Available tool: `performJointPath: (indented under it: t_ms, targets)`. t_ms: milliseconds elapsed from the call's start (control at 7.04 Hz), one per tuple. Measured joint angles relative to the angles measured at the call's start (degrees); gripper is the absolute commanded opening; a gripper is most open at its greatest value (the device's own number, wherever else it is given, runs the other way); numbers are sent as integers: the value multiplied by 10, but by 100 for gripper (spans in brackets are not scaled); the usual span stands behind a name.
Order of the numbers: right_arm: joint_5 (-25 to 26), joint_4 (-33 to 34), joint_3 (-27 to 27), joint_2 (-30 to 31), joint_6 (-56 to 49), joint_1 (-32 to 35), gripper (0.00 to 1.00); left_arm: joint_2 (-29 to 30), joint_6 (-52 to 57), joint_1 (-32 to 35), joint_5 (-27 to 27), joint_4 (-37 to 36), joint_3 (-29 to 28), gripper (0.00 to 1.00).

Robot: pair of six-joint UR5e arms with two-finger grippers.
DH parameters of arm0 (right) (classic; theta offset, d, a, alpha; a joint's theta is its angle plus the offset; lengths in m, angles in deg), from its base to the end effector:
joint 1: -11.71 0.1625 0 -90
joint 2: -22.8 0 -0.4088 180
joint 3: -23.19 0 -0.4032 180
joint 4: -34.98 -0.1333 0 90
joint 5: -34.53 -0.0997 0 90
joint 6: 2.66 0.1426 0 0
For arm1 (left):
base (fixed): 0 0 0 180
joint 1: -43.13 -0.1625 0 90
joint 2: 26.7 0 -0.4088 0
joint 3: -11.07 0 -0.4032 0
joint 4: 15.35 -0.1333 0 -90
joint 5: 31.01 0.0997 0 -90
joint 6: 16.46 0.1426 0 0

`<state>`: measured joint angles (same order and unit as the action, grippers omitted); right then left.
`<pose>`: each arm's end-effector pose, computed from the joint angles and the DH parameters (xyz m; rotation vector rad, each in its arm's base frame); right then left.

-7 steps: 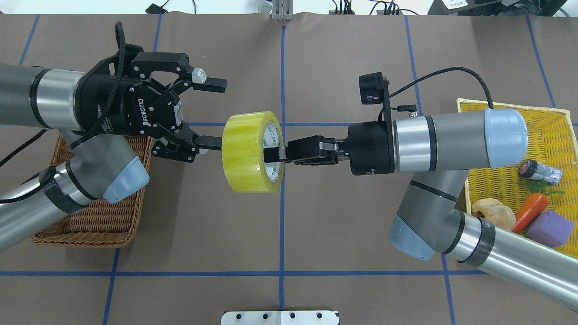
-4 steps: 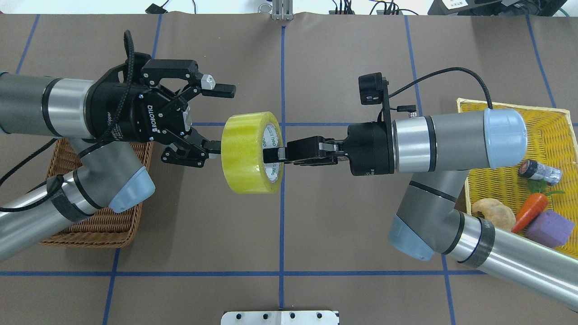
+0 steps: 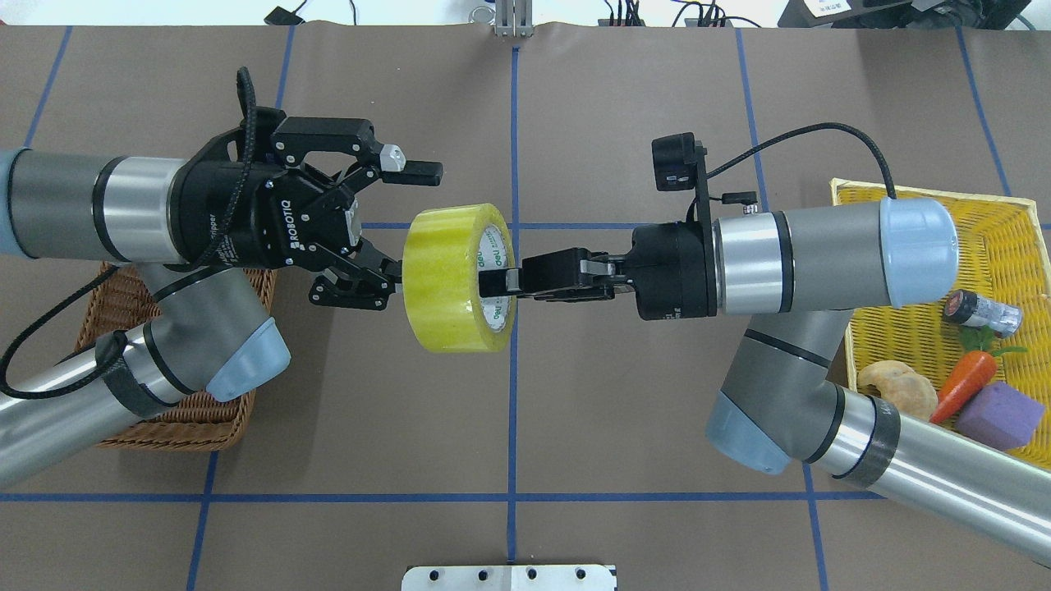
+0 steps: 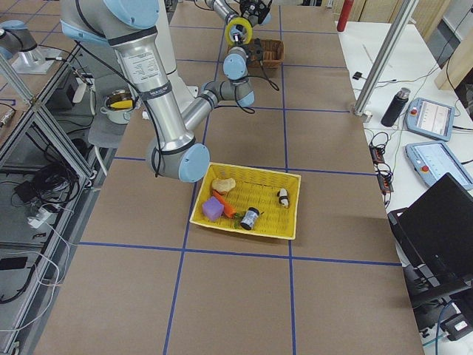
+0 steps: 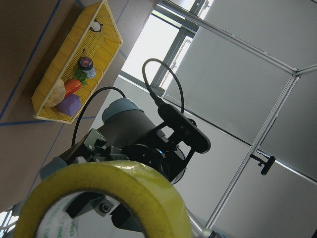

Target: Move tape to another basket

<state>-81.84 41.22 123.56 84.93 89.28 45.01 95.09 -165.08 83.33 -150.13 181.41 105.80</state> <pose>-0.4324 -0.3677 0.1221 0.2978 -2.0459 -0.1138 0.3666 -0.3935 0.1106 -0.5752 2.2836 -0.1948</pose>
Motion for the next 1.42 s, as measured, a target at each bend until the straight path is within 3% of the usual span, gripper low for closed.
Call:
performJointPath:
  t_ms: [426,852,994,1136,1420]
  targets:
    - [0,-5,0,1,0,0,0,0,0,-4,7,-1,-1,74]
    - [1,-7,0,1,0,0,1,0,0,-13,15,0,-2,71]
    - [1,-7,0,1,0,0,27,0,1,-13,15,0,-2,71]
    - [1,-7,0,1,0,0,59,-1,1,-14,15,0,-2,71]
    - [5,-7,0,0,7,0,79,-2,1,-15,15,0,-3,66]
